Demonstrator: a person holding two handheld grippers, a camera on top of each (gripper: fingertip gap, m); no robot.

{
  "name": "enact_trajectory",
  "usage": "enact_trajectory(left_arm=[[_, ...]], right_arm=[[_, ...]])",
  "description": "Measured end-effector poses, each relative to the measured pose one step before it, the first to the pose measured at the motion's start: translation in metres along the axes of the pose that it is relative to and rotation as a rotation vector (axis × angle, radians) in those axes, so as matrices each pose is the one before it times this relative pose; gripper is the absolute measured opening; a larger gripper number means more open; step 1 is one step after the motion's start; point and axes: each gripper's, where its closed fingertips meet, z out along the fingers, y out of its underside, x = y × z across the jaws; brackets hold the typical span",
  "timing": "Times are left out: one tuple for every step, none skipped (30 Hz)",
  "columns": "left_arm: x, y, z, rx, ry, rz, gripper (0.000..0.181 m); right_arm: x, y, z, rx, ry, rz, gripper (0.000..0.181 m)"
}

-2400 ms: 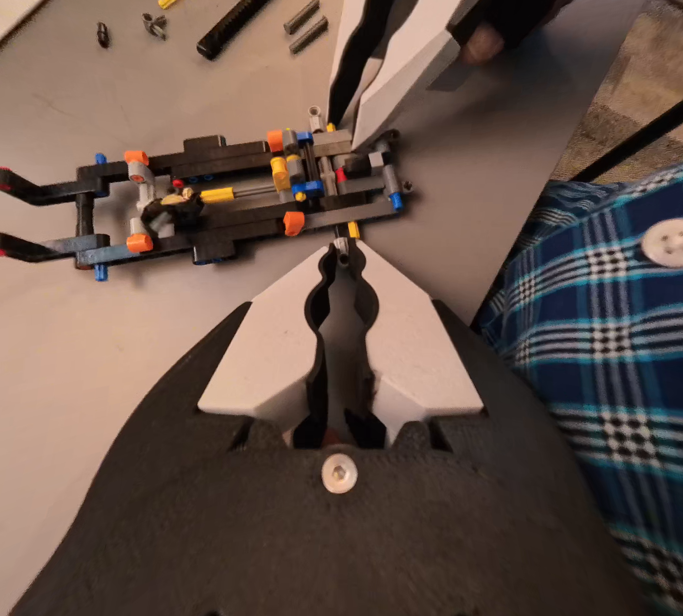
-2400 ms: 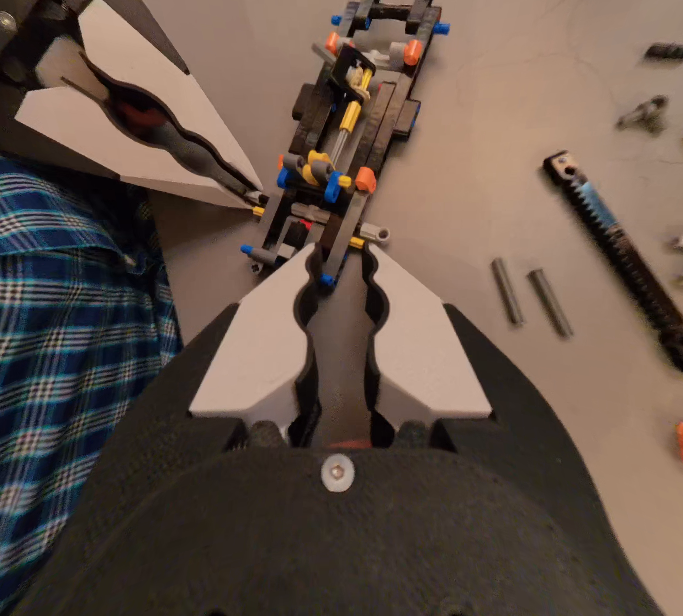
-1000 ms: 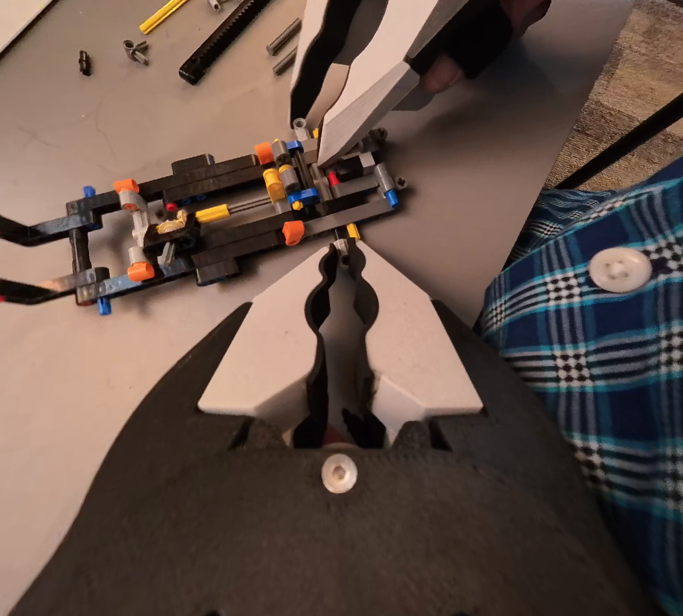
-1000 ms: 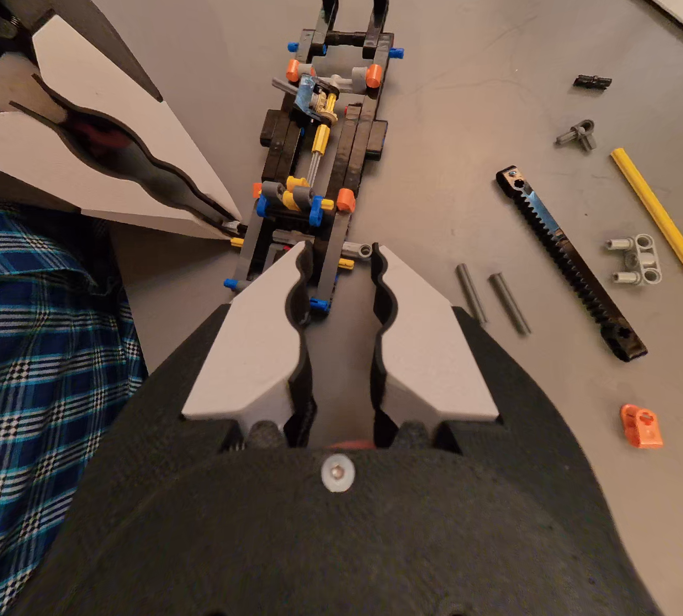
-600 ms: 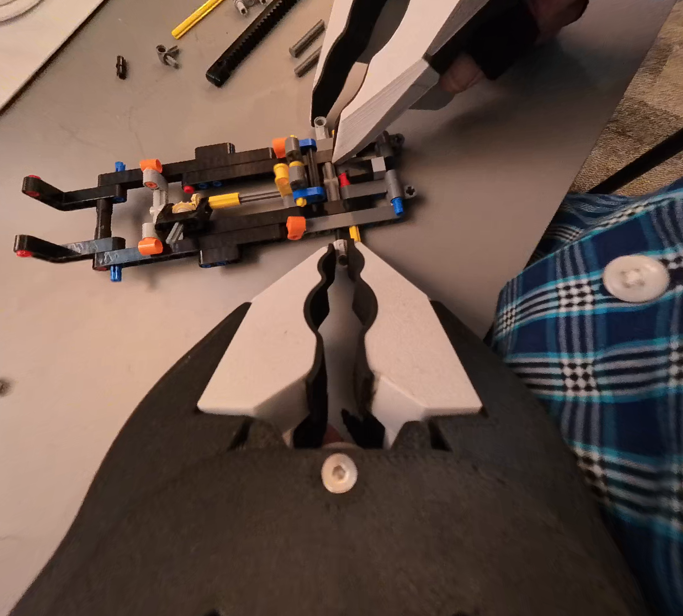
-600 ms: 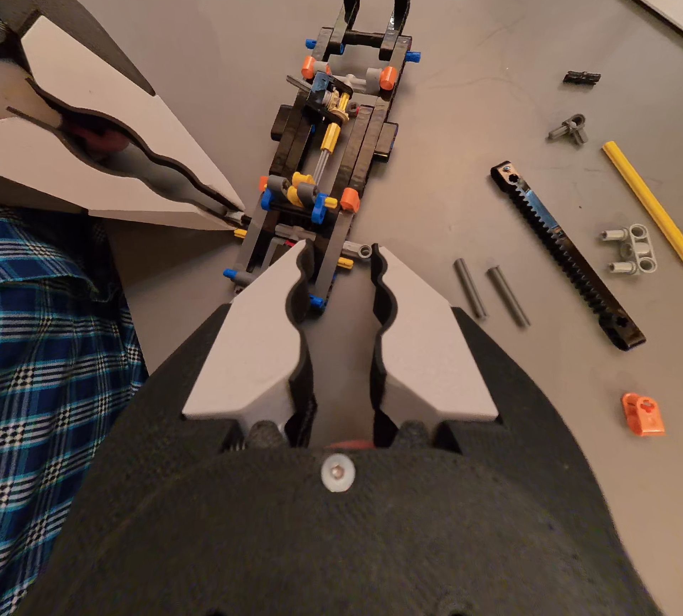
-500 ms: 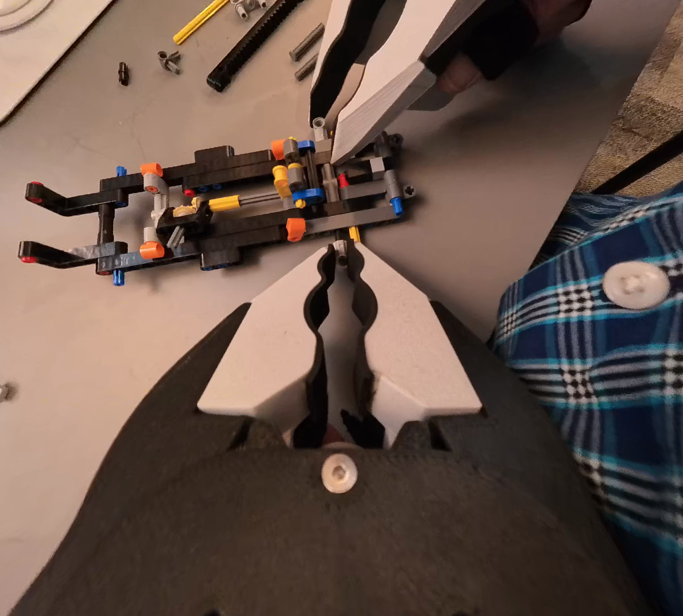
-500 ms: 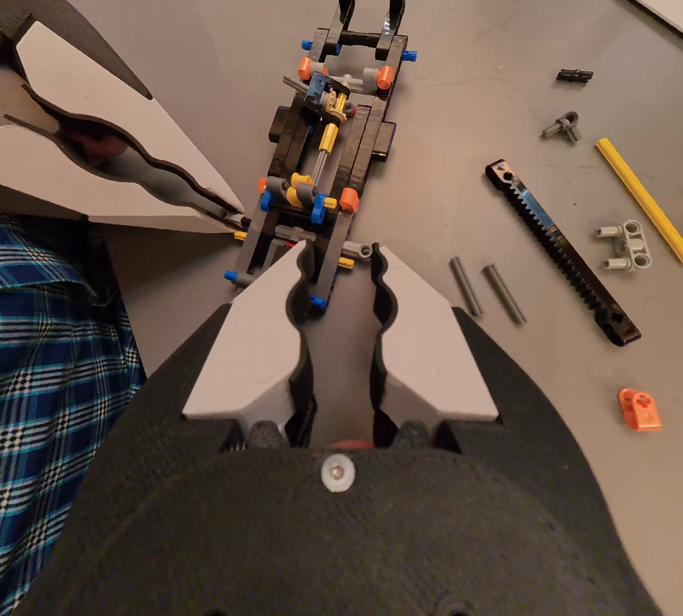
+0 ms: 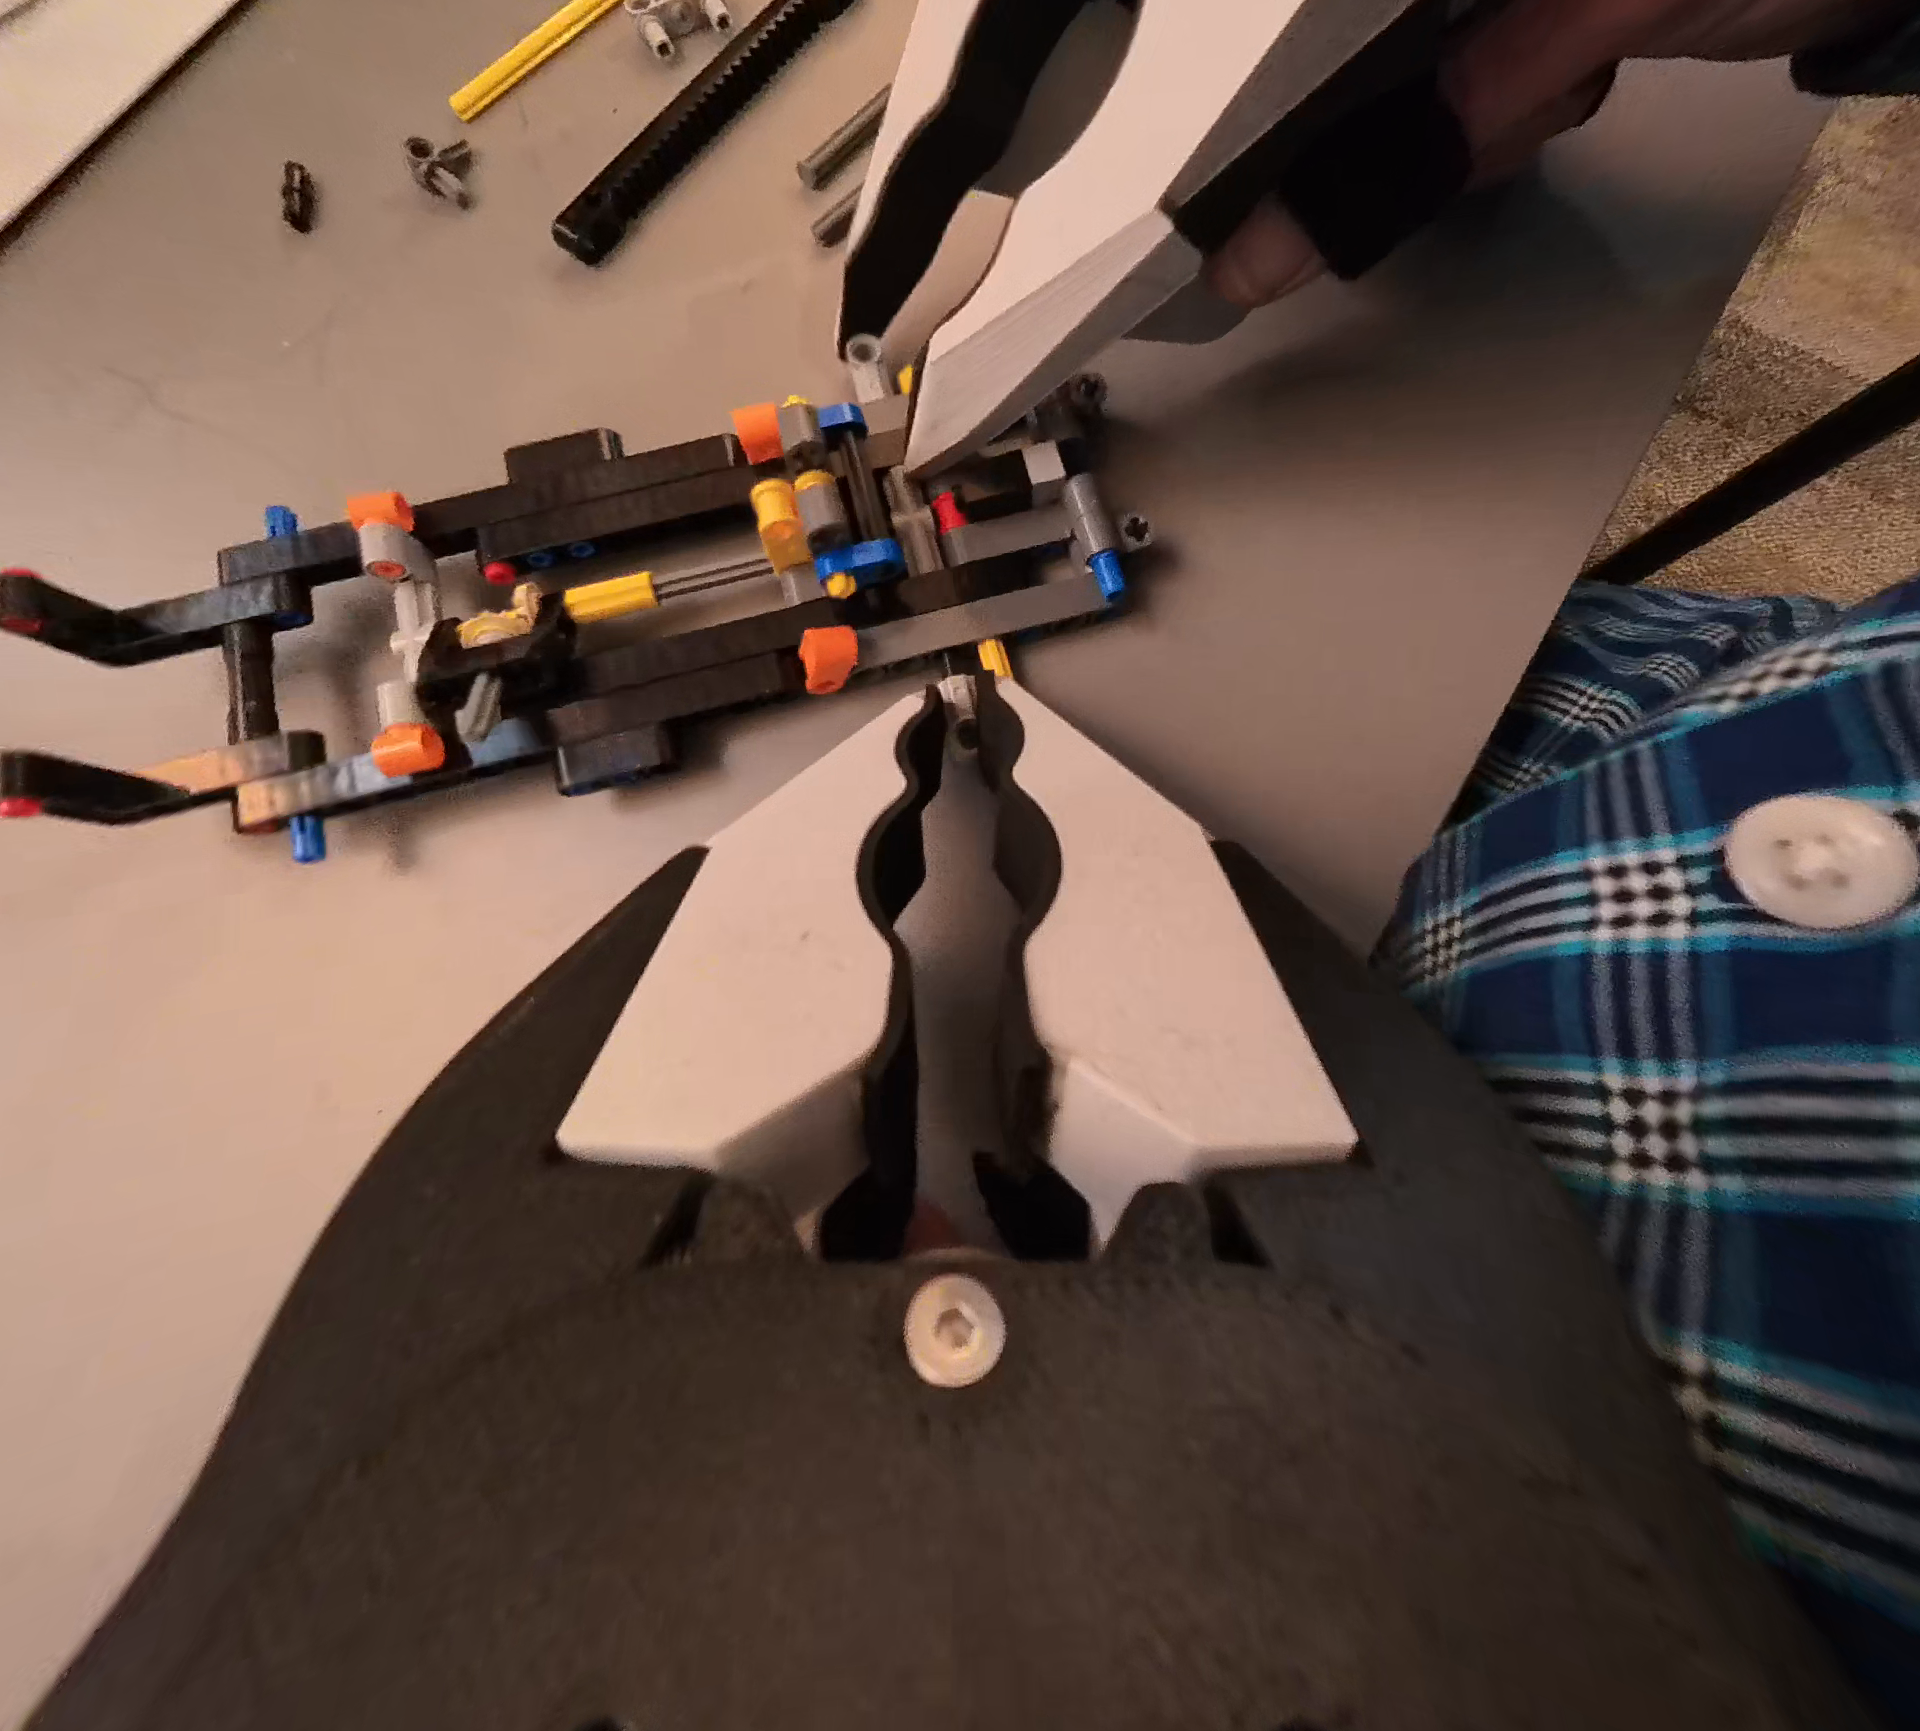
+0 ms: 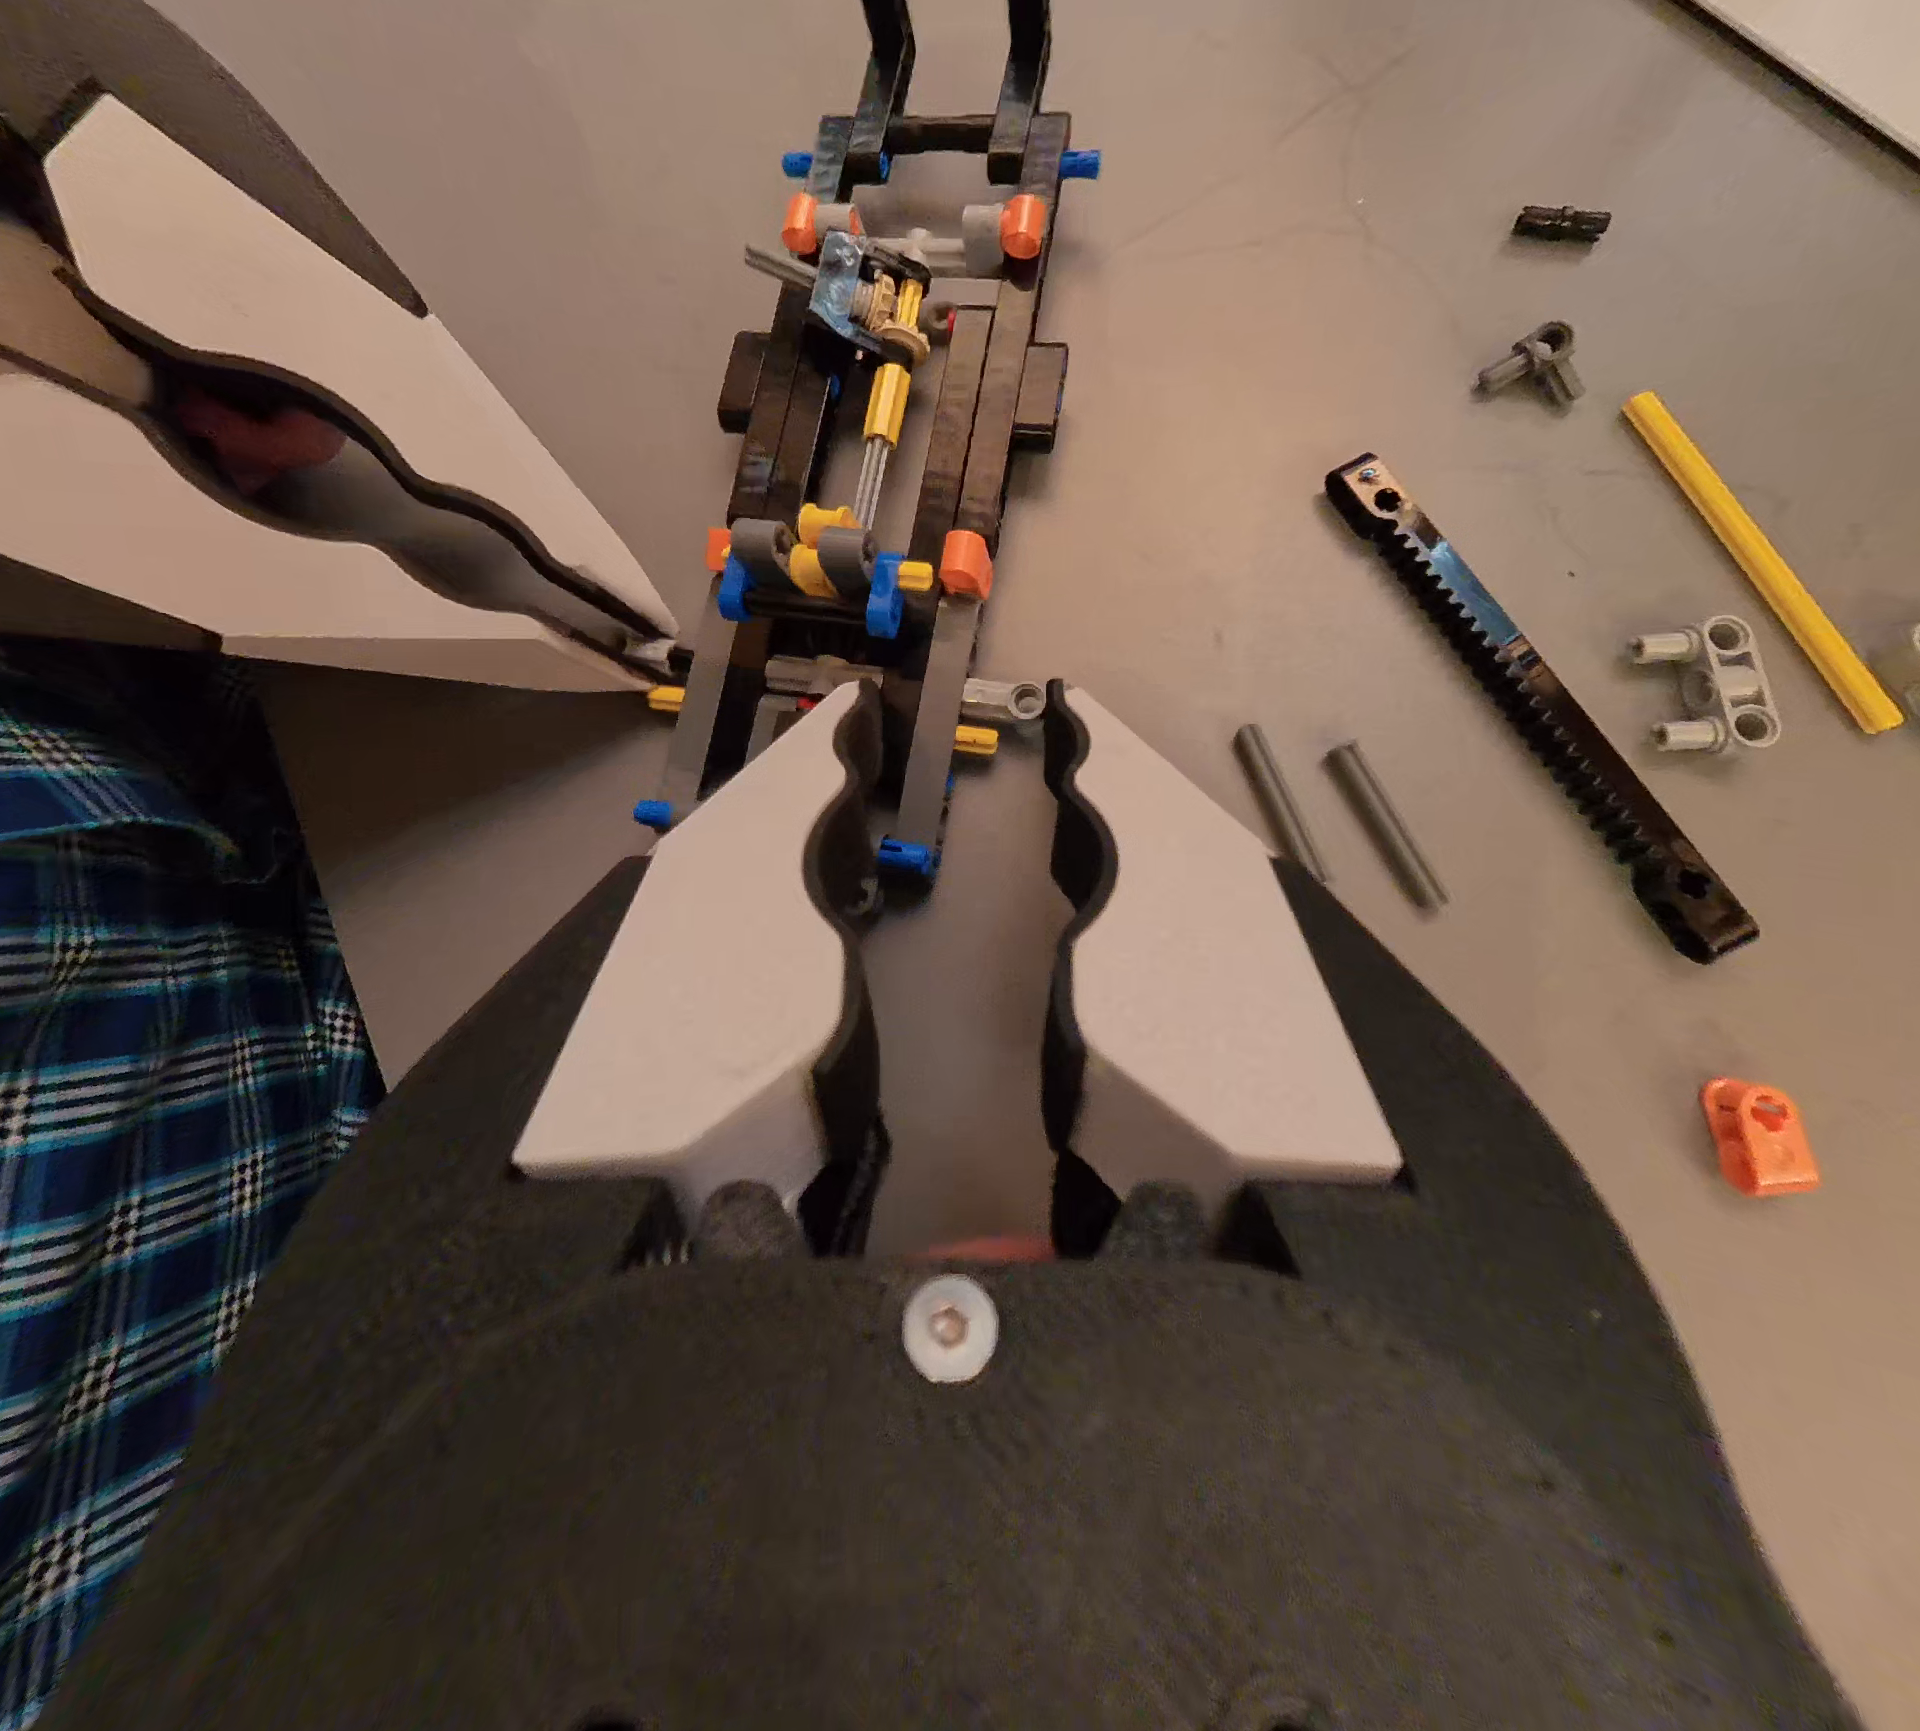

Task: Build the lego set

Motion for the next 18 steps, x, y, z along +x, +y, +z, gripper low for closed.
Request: enact_trajectory(left_arm=[[-0.00014, -0.00104, -0.00141, 0.0108, -0.0018, 0.0059, 0.005], [-0.00025, -0.00030, -0.00190, 0.0050, -0.0010, 0.0059, 0.009], [0.00189, -0.00325, -0.00354, 0.0256, 0.0177, 0.0033, 0.015], [0.00319, -0.00406, -0.00485, 0.0281, 0.0283, 0.0016, 0.016], [0.00337, -0.00309, -0.00457, 0.0181, 0.0326, 0.0111, 0.017], [0.00020, -0.00106, -0.00399, 0.0065, 0.0157, 0.0132, 0.019], [-0.00230, 0.00126, -0.00343, -0.0075, 0.0016, 0.0292, 0.022], [-0.00307, 0.00094, -0.00296, -0.0027, -0.0059, 0.0539, 0.023], [-0.00430, 0.00187, -0.00106, -0.0101, -0.0138, 0.0617, 0.027], [-0.00351, 0.00146, 0.00091, -0.0068, -0.0099, 0.0513, 0.032], [0.00018, 0.00051, 0.00205, -0.0002, 0.0091, 0.0459, 0.036], [-0.00063, 0.00329, 0.00306, -0.0183, -0.0018, 0.0560, 0.041], [-0.00079, 0.00476, 0.00371, -0.0232, -0.0012, 0.0488, 0.045], [0.00176, 0.00241, 0.00323, -0.0041, 0.0160, 0.0211, 0.049], [0.00148, -0.00034, 0.00198, 0.0120, 0.0106, 0.0106, 0.049], [-0.00121, -0.00002, 0.00156, 0.0062, -0.0033, 0.0045, 0.047], [0.00000, -0.00041, 0.00122, 0.0038, 0.0099, 0.0003, 0.048], [-0.00010, -0.00109, 0.00054, 0.0059, 0.0112, 0.0045, 0.049]], right_arm=[[-0.00068, 0.00055, 0.00020, -0.0042, -0.0086, 0.0024, 0.029], [-0.00150, 0.00004, 0.00042, -0.0024, -0.0054, -0.0062, 0.029], [-0.00159, -0.00023, 0.00019, 0.0004, -0.0032, -0.0118, 0.029], [-0.00054, -0.00005, -0.00004, 0.0003, -0.0036, -0.0053, 0.029], [0.00014, 0.00008, -0.00024, -0.0010, -0.0090, 0.0059, 0.029], [0.00093, -0.00027, -0.00021, 0.0005, -0.0046, 0.0075, 0.029], [0.00025, 0.00021, 0.00011, -0.0032, -0.0036, 0.0032, 0.029], [-0.00012, 0.00001, 0.00015, -0.0018, -0.0043, 0.0013, 0.029], [-0.00050, 0.00001, 0.00014, -0.0009, -0.0057, -0.0003, 0.029], [-0.00082, 0.00004, 0.00030, -0.0020, -0.0059, -0.0020, 0.029], [-0.00059, 0.00005, 0.00027, -0.0014, -0.0042, -0.0031, 0.029], [-0.00048, 0.00008, 0.00013, -0.0011, -0.0042, -0.0003, 0.029], [-0.00031, 0.00014, -0.00001, -0.0009, -0.0039, 0.0012, 0.029], [-0.00010, 0.00016, 0.00008, -0.0005, -0.0024, 0.0013, 0.029], [-0.00039, 0.00002, 0.00003, -0.0006, -0.0031, -0.0008, 0.029], [-0.00063, 0.00024, 0.00014, -0.0010, -0.0046, -0.0013, 0.029], [-0.00036, 0.00008, 0.00014, -0.0010, -0.0029, -0.0005, 0.029], [-0.00019, 0.00007, 0.00006, -0.0008, -0.0032, 0.0008, 0.029]])
